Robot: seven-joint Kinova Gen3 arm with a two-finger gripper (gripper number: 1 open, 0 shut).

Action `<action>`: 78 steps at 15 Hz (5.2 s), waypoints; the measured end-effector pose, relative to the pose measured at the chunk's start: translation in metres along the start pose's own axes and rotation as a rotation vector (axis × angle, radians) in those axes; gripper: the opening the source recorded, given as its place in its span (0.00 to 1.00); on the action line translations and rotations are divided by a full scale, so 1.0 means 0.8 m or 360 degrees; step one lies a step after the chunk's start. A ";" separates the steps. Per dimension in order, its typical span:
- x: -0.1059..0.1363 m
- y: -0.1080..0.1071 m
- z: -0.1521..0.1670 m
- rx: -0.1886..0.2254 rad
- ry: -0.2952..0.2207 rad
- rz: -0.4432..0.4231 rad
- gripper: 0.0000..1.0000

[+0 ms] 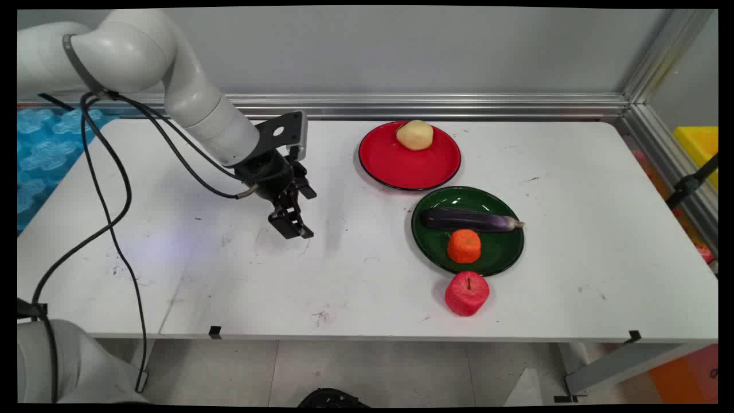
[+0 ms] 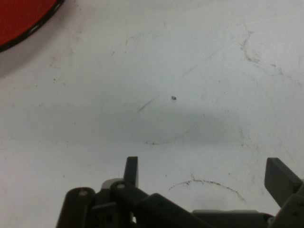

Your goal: Pick up the eggplant from the green plate, then place the picked object on the table

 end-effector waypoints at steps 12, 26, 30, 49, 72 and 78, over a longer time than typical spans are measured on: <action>0.070 -0.026 0.020 -0.0024 0.0177 -0.0067 1.00; 0.201 -0.044 0.112 -0.0001 0.0429 0.0096 1.00; 0.213 -0.047 0.148 0.0003 0.0446 0.0131 1.00; 0.223 -0.053 0.207 -0.0037 0.0454 0.0227 0.00; 0.083 -0.072 0.069 0.0057 0.0126 -0.0001 0.00; 0.041 -0.076 0.056 0.0076 0.0057 -0.0047 0.00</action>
